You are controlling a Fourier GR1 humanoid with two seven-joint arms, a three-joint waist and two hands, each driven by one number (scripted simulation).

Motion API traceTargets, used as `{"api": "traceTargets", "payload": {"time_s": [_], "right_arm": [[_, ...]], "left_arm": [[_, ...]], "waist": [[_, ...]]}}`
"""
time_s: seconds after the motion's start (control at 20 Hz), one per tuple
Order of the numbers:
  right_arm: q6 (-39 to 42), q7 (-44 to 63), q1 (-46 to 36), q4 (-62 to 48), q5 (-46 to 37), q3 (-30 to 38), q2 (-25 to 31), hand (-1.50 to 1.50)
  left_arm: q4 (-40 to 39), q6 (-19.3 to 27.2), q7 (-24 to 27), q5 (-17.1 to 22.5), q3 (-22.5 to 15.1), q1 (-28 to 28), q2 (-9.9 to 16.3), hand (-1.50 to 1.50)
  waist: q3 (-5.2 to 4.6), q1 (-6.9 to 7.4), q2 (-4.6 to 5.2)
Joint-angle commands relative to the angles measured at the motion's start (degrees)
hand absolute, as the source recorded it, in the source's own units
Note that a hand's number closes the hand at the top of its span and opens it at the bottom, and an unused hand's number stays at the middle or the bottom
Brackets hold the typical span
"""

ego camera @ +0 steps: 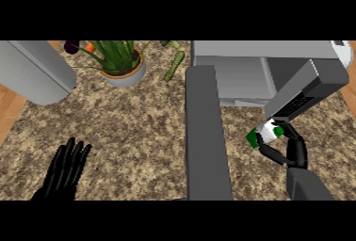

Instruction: Pick up the milk, place it into the microwave and close the microwave

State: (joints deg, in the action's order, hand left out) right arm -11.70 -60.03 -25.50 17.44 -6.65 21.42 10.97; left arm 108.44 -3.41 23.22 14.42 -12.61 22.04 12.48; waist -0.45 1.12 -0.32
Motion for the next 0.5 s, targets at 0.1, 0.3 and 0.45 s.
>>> {"api": "traceTargets", "payload": {"time_s": [0.1,0.3,0.45], "right_arm": [[-2.73,-6.45,-0.97,-3.28,-1.06,-0.41,-1.53,1.50],[3.42,-8.18,1.77,0.77,-0.42,-1.97,-3.96,1.50],[2.67,-7.95,1.87,2.52,-0.12,-2.84,-6.40,1.50]], "left_arm": [[-2.66,-0.76,-0.01,0.54,0.64,-2.24,-1.43,-1.50],[-2.28,-0.73,-1.94,0.70,2.06,-3.15,-0.57,-1.50],[0.97,-2.07,-0.58,1.73,2.89,2.00,0.30,-1.50]], "waist": [[0.58,0.02,0.72],[0.53,-0.58,0.50],[0.51,-0.36,0.39]]}}
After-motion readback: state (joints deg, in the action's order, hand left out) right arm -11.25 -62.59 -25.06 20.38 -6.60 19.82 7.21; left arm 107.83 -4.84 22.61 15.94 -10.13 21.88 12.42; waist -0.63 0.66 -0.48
